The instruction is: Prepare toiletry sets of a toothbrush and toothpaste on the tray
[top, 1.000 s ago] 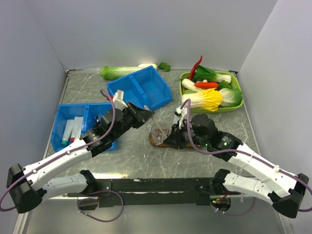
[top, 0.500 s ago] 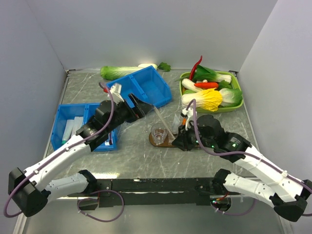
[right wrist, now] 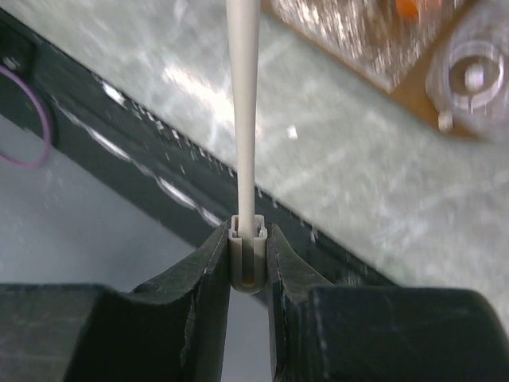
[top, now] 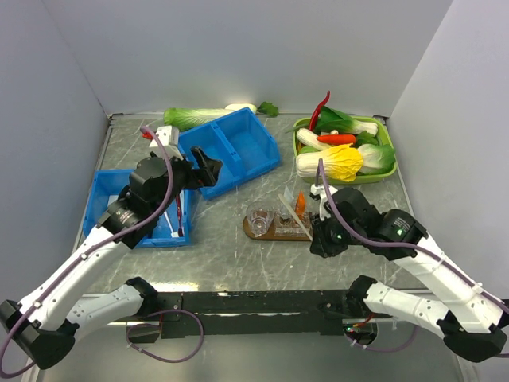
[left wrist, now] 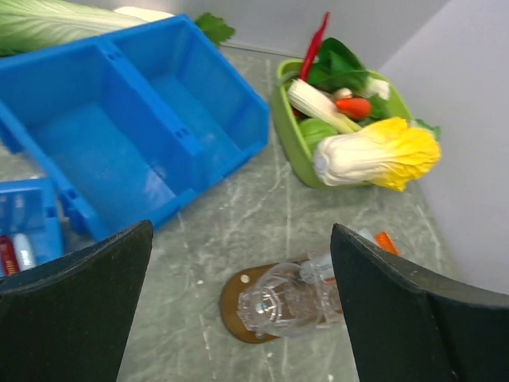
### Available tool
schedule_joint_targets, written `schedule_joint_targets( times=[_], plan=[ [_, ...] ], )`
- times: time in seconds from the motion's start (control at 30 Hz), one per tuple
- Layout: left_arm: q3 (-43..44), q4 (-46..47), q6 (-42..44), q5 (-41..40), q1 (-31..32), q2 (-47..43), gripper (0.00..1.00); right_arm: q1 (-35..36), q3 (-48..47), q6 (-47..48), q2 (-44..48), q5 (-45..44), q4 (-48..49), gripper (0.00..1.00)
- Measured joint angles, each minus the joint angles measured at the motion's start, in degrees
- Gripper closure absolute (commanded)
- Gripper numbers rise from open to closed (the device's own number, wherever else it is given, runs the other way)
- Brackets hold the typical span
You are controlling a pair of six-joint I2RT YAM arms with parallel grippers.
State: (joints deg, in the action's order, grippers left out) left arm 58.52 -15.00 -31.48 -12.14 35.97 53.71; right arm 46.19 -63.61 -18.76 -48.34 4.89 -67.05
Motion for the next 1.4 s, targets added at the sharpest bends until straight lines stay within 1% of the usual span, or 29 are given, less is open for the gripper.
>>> schedule_joint_targets(
  times=[0.1,0.27,0.47,0.73,0.93,1.13,1.4],
  plan=[
    [-0.1,-0.6,2.9,-1.9,0.0,-0.5,0.03,-0.7,-0.5,-0.6,-1.2,0.3,-4.2,1.00],
    [-1.6,-1.2,5.6,-2.3,0.0,-0.6,0.04,-3.1,-0.5,-0.9,-4.6,0.3,-7.5,1.00],
    [-4.0,-2.7,7.9,-2.0,0.0,-0.6,0.03,-6.5,-0.5,-0.3,-7.9,1.0,-8.3,1.00],
    [-5.1,-3.3,8.3,-0.7,0.0,-2.2,0.03,-9.3,-0.5,0.0,-11.8,2.5,-8.5,1.00],
    [-5.7,-3.3,8.5,-0.7,0.0,-4.4,0.03,-9.5,-0.5,-0.8,-11.8,4.2,-8.6,1.00],
    [-5.9,-3.3,8.5,-0.6,0.0,-4.5,0.03,-9.5,0.1,-1.8,-10.5,6.4,-8.6,1.00],
    [-6.2,-3.3,8.5,-0.6,0.0,-4.5,0.04,-11.0,0.9,-2.2,-8.6,6.6,-8.8,1.00]
  ],
)
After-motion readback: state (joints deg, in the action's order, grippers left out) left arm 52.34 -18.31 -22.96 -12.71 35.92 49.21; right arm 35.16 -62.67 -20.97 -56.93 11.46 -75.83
